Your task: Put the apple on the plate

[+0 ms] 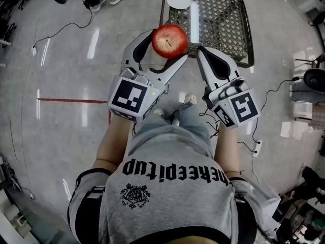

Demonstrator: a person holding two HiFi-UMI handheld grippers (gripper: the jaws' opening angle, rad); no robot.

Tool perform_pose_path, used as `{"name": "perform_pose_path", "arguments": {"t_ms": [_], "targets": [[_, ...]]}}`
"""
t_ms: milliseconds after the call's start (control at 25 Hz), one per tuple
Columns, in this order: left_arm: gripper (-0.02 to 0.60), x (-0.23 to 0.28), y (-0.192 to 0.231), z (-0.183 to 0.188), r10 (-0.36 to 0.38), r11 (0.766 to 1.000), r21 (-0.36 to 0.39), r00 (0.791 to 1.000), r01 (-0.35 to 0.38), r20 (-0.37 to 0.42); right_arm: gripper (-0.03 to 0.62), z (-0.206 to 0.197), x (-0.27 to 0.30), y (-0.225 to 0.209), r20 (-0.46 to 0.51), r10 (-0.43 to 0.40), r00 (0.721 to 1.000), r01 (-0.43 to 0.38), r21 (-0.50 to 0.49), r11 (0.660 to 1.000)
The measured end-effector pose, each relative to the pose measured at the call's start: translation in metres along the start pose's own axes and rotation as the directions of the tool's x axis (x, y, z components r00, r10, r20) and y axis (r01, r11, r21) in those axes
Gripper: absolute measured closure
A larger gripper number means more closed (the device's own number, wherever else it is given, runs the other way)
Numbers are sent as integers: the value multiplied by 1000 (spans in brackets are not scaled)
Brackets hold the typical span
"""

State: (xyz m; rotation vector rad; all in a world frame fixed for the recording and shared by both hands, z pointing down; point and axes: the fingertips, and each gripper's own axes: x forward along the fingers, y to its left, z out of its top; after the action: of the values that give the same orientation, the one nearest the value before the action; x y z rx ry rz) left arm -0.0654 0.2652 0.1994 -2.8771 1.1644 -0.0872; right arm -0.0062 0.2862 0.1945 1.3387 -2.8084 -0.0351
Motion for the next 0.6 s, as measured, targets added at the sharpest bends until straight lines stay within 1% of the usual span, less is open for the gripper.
{"name": "perform_pose_path", "arguments": {"t_ms": [160, 280, 600], "targets": [[166, 11, 1, -5, -6, 1000, -5, 1000, 6, -6, 593, -7, -1, -9, -11, -14, 1000, 14, 8, 1000], [166, 28, -2, -5, -2, 1000, -12, 1000, 2, -8, 592, -11, -2, -27, -21, -9, 1000, 10, 18, 1000], [166, 93, 20, -7, 52, 998, -21, 999, -53, -10, 592, -15, 31, -90, -18, 57, 998, -57, 3, 998]]}}
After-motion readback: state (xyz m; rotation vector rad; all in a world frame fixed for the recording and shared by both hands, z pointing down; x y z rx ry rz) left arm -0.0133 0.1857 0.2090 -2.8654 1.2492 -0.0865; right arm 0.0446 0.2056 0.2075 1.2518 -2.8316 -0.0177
